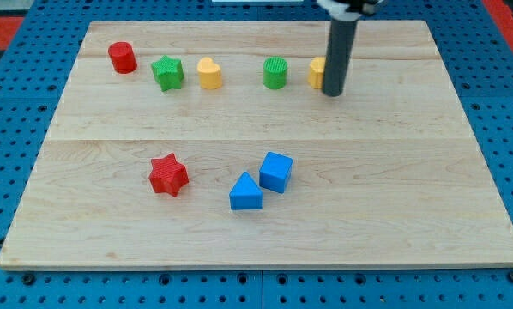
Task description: Place the red circle to the left of the red star
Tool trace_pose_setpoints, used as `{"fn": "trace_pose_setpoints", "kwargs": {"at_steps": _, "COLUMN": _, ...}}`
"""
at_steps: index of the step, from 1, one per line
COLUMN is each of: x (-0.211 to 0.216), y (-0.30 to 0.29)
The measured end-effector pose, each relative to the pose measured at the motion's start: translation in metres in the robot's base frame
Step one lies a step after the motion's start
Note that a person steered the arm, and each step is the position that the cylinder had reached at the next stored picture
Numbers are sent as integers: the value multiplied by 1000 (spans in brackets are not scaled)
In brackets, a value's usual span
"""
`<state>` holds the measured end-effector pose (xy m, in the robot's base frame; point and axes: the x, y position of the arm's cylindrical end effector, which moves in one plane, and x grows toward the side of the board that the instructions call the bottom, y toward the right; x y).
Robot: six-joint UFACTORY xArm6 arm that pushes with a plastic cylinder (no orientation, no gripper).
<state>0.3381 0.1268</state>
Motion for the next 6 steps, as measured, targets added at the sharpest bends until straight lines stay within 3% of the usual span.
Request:
{"fn": "trace_pose_setpoints", "kwargs": {"at_steps": 1, "x": -62, "y": 17}}
{"fn": "trace_pose_setpoints", "kwargs": {"at_steps": 2, "x": -133, "y": -55}}
{"fn": "trace_pose_setpoints", "kwargs": {"at_steps": 4, "x": -109, "y": -255}}
{"fn": "trace_pose_setpoints", "kwargs": {"at_steps": 5, "x": -71, "y": -325}}
{"fn": "trace_pose_setpoints", "kwargs": {"at_steps": 6, "x": -29, "y": -358}}
